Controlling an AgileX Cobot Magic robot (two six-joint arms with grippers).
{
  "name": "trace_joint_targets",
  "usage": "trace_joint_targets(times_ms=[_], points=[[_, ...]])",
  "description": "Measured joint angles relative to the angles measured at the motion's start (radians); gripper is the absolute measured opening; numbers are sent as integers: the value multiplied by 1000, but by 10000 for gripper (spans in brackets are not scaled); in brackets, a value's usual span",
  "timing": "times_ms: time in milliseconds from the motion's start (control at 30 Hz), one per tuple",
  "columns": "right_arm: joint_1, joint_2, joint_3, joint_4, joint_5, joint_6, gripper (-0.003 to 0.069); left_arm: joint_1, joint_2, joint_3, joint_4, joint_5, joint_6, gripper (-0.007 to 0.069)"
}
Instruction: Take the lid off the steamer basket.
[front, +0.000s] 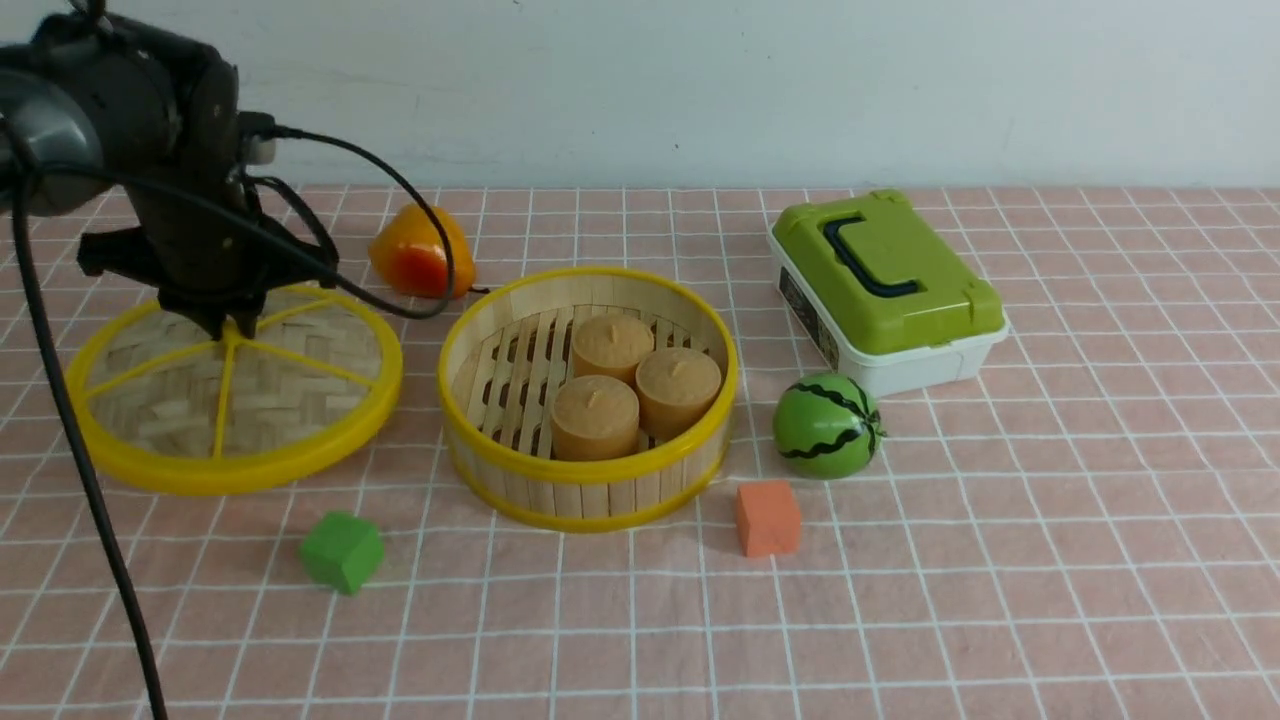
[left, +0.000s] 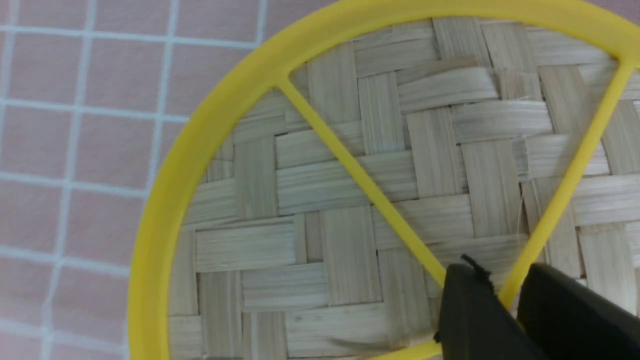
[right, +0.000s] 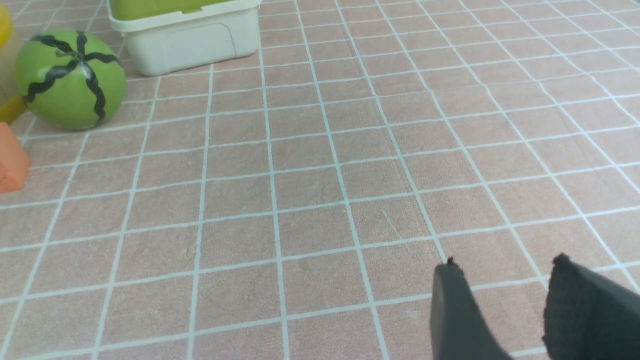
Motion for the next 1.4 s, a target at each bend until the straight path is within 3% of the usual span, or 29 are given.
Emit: trace_joint_targets(times_ms=[300,567,800,900,1067,1267,1400], points=[[0,0,0,0,0,0,242,0,76,7,-42,-72,-26,118],[0,0,0,0,0,0,242,0,3,7,-40,-83,-26,257],[0,0,0,0,0,0,242,0,-263,7,-127,-125,33,136],[0,0,0,0,0,0,242,0,-499,7,-220,-157,148,11],[0,0,0,0,0,0,242,0,-772,67,-303,-167,228,-13],[0,0,0,0,0,0,242,0,-1086,367,-350,-247,248,-13],[0,0,0,0,0,0,242,0,-1329,757,-434,-351,217,-13]])
